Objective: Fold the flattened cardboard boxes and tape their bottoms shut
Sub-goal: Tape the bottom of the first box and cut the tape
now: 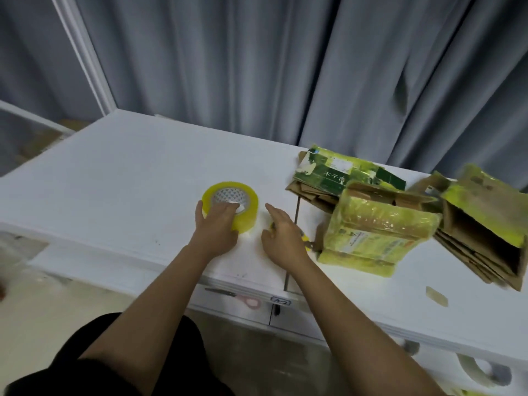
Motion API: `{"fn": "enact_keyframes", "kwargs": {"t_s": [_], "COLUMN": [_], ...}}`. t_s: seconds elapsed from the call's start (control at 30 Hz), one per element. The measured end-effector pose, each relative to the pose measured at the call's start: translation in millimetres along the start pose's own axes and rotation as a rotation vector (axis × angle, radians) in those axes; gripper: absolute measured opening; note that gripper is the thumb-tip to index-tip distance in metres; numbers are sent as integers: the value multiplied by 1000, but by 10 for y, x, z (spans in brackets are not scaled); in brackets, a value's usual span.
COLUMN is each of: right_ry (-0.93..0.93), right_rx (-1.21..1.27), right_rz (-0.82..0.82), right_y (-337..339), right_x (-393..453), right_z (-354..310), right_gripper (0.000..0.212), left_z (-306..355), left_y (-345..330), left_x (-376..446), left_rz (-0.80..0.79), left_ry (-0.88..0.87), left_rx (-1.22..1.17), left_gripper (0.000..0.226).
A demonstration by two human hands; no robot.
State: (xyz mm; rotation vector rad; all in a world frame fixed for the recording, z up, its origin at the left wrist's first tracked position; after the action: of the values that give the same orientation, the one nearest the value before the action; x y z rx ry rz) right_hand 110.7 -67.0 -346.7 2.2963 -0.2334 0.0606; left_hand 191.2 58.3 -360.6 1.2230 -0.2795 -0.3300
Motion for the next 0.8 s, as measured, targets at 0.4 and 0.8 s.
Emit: {"fn": "enact_keyframes", "kwargs": {"t_s": [0.4,0.8], "right_ry": [-79,198], "right_rx": [-291,42], "right_rz": [183,386], "right_y": [-179,233], "right_x": [269,163], "right_z": [69,-466], "right_gripper": [14,12], "left_z": [-98,17], "left_y": [30,514], "left_x": [48,-259], "left_rz": [63,52], "left_ry": [-50,34], "left_rx": [-18,-469], "left_gripper": [42,36]}}
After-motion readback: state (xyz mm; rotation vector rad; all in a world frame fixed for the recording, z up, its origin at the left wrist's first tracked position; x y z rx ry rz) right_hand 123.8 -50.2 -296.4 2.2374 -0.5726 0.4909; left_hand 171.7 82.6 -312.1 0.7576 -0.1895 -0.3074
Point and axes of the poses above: each hand's wrist, its own x-axis towards the middle knuckle, its own y-axis out of the back of the hand, z = x × y, the point moved 6 cm from there along x, towards the middle knuckle, and after that the axes turned 7 degrees about y, right-handed, at the moved point
